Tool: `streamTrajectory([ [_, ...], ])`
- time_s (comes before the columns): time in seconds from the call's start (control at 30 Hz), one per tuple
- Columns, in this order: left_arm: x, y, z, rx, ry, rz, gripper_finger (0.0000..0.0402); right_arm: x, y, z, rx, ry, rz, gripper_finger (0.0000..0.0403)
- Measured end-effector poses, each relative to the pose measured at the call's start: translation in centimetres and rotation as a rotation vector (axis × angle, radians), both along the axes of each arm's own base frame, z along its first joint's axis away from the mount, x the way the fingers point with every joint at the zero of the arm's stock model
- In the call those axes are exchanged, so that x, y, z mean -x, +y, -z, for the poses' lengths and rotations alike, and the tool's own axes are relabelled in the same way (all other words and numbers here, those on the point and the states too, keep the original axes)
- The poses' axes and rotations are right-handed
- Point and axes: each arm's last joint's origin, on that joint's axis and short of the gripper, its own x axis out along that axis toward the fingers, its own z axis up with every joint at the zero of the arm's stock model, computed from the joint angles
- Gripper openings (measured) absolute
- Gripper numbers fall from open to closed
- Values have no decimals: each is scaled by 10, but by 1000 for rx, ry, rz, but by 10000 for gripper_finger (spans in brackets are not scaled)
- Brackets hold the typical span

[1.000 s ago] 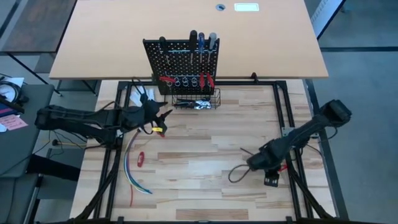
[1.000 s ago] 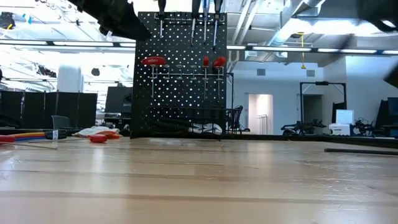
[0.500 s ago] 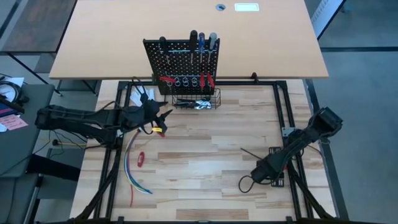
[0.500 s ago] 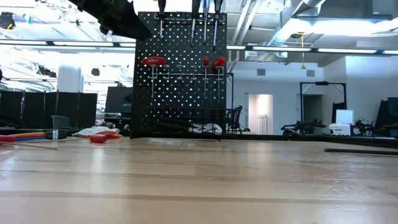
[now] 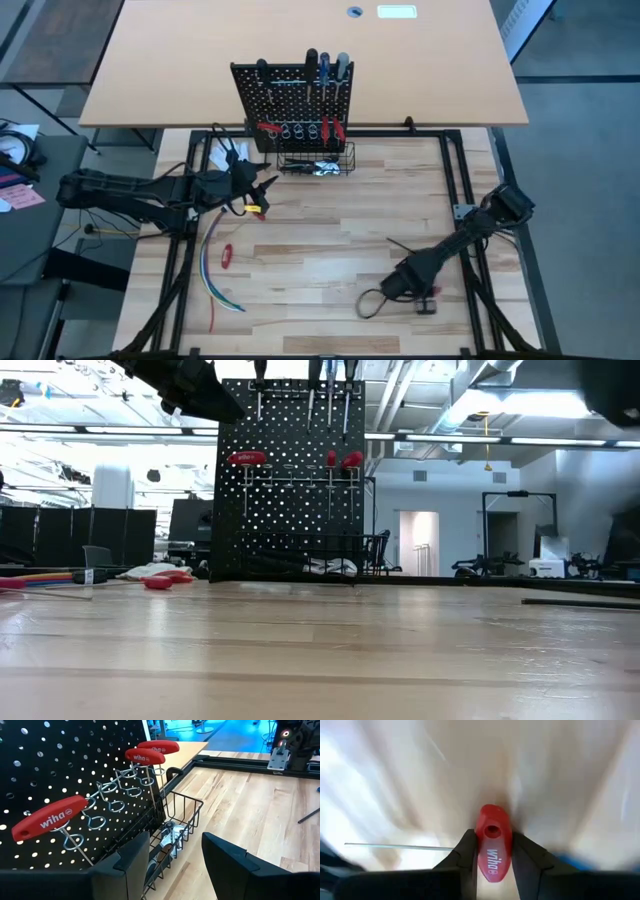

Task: Hang tools onto peg board
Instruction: Hang the red allen wrench on the black pegboard

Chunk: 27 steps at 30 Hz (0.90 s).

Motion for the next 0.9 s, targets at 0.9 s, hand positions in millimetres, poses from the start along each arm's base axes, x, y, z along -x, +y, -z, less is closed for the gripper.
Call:
streamTrajectory([
  [0.9,27,0,8,129,76,-54,175,-145,-163,-41,263,-829,60,237],
])
